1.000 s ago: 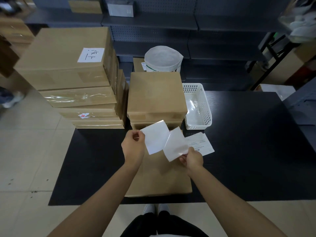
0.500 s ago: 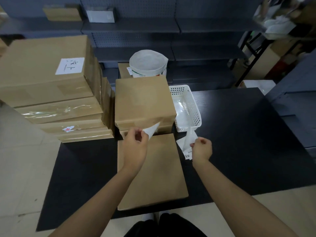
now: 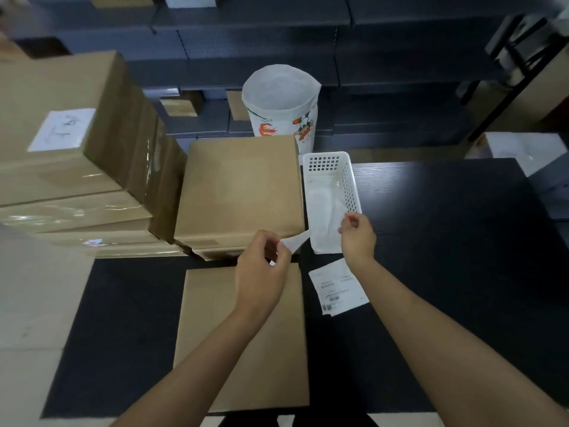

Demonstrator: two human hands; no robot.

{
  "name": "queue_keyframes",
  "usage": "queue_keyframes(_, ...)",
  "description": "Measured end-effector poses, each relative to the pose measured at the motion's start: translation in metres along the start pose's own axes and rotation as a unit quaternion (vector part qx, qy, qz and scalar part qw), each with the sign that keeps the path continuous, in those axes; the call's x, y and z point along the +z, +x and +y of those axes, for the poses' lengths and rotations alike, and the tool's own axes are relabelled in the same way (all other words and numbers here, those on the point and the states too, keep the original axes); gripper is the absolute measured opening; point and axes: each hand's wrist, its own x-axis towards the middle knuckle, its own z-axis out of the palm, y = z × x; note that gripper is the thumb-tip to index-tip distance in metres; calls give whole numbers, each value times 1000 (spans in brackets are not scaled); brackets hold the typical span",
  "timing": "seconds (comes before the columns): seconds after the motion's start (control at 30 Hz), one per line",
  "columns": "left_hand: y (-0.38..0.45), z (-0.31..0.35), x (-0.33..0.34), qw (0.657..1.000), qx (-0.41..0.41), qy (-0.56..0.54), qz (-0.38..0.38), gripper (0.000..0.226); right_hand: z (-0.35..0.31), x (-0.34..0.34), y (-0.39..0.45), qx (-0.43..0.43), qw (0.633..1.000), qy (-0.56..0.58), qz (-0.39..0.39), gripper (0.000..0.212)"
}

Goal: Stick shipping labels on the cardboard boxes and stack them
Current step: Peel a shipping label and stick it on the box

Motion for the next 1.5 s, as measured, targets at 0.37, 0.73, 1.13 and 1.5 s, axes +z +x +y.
queue_keyframes(0.37, 19, 6, 31, 998, -2, 56, -3, 12, 13, 1, 24, -57, 983, -166, -48, 27)
queue_keyframes(0.73, 10, -3, 20, 998, 50, 9, -37, 13, -12, -2, -51, -213, 958, -191, 29, 58)
queue_keyframes(1.13, -40, -55, -57, 952, 226, 39, -202, 17, -7, 16, -156, -132, 988, -77, 6, 35)
queue_keyframes(1.5, -59, -121, -120, 993, -43, 99, -46, 43, 36, 49, -217, -72, 994, 48, -72, 33)
